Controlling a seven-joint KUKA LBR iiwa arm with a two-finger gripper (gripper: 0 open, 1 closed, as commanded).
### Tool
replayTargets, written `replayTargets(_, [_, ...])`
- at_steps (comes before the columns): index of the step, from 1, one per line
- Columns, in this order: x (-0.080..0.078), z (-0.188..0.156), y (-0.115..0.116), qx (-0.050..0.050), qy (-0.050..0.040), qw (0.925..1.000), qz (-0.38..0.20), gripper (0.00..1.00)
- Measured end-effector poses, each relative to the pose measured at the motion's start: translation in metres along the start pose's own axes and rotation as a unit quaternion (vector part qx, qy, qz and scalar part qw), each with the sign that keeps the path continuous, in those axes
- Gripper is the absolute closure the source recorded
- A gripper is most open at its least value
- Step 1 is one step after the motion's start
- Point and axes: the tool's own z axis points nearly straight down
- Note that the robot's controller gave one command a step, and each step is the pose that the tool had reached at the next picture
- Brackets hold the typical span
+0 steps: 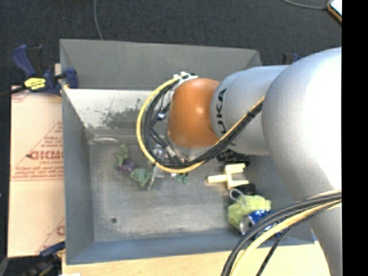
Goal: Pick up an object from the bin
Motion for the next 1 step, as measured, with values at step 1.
replayTargets(1, [-0.0436,0.0188,0.0048,-0.005,-0.0036,0.9997,0.022,1.0])
